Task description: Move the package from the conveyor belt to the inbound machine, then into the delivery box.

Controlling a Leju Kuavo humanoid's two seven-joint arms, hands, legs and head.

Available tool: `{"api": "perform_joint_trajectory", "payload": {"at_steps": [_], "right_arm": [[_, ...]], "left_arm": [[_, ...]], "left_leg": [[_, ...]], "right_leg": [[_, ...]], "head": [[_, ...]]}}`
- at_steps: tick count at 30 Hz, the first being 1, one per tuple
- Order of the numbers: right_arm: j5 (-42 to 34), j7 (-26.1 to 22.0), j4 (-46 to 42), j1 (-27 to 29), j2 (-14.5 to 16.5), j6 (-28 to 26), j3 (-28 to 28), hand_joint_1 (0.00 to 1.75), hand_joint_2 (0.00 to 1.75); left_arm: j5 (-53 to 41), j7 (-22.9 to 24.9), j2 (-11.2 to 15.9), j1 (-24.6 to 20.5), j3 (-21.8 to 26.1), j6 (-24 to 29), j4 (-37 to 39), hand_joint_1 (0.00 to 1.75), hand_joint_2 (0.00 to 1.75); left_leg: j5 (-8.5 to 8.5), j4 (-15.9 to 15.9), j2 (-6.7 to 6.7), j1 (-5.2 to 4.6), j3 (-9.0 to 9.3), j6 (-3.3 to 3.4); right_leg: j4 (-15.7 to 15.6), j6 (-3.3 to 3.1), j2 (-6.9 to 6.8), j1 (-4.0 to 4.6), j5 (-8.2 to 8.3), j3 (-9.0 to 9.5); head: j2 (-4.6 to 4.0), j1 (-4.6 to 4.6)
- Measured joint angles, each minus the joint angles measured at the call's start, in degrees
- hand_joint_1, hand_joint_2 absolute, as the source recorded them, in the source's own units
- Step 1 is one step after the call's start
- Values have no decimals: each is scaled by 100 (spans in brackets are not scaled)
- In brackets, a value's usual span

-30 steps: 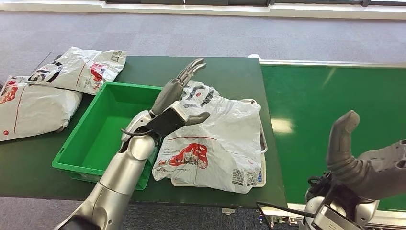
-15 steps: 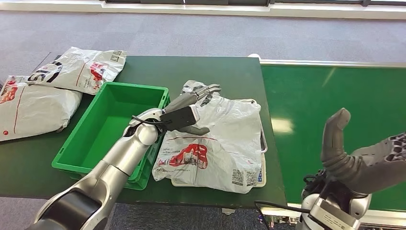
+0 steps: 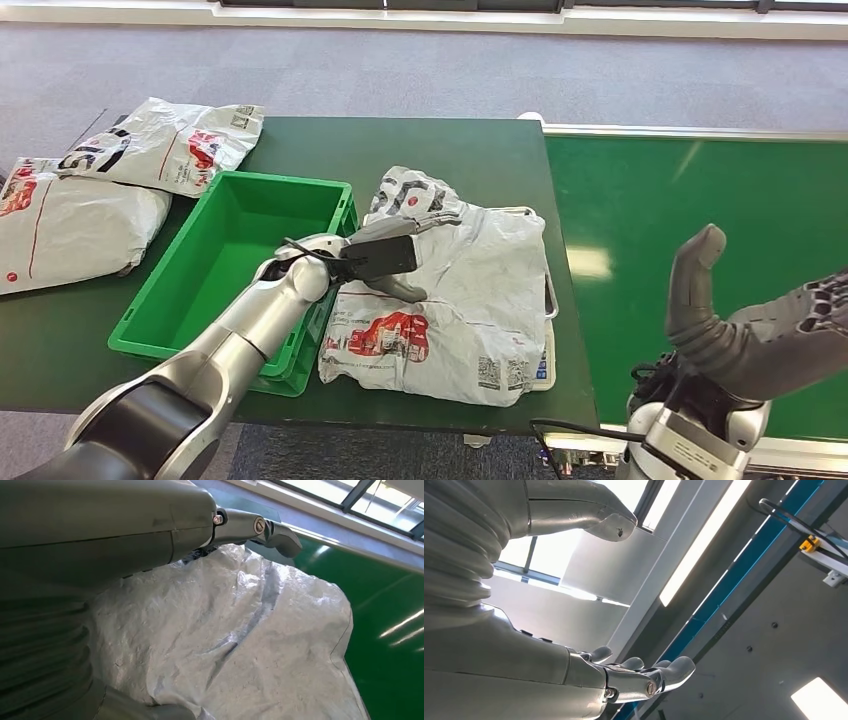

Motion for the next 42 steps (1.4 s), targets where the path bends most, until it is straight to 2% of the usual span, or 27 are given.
{"api": "perform_joint_trajectory", "payload": {"at_steps": [15,42], "right_arm": [[-1,0,14,-3,0,1,0,0,175],[-1,0,15,-3,0,0,0,0,175]], "left_arm": [[-1,-2,61,-99,-110,-6,263,0,175],[-1,-2,71,-105,-110,-6,292,0,175]], "left_leg": [[1,0,0,0,-1,0],[1,0,-1,0,-2,0]], "right_leg": [[0,0,0,0,0,0],[0,0,0,0,0,0]], "head": [[0,-1],[0,-1]]}}
